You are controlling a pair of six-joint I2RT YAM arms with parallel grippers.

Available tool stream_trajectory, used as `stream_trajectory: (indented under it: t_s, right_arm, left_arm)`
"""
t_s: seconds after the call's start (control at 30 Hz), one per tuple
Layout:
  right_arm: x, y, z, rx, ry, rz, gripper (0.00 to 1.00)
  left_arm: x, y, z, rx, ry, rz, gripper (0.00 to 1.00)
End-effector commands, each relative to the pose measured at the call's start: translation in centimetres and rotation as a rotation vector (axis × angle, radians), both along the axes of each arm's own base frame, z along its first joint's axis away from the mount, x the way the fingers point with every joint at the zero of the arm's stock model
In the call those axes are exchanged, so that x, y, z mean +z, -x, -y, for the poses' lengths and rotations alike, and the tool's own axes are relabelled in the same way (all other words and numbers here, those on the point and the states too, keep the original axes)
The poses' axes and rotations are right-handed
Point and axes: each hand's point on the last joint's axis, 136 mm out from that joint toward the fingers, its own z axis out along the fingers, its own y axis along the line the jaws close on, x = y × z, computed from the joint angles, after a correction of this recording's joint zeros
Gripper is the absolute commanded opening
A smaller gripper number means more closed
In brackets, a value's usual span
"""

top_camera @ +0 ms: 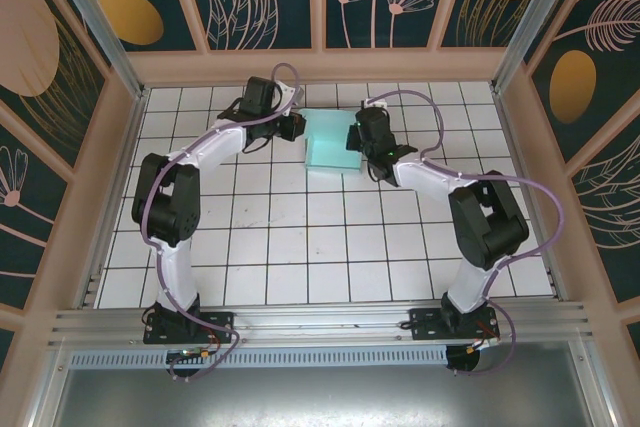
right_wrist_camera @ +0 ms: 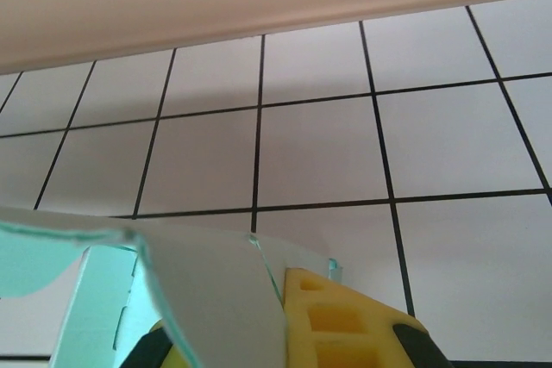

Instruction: Fold the paper box

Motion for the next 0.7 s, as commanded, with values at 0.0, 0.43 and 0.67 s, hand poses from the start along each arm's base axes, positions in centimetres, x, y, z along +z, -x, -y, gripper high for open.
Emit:
stream_trajectory:
  t_s: [0.0,0.43,0.67]
  right_arm:
    - [1.6,-1.5,1.7,-0.163,-0.068,0.103,0.00]
    - [-0.7,0.0,1.7,-0.201,-0.096,0.165,0.00]
    - [-1.7,0.7,2.1,-0.206,-0.118,0.174,0.00]
  left_arm:
    - [2.5,-1.5,-1.1,0.129,0.065,0.065,0.00]
    - [1.1,-2.1,-0.4,0.210,0.123,0.119,0.00]
    - [0.7,-1.6,-0.5,0.227,0.131,0.198,0.00]
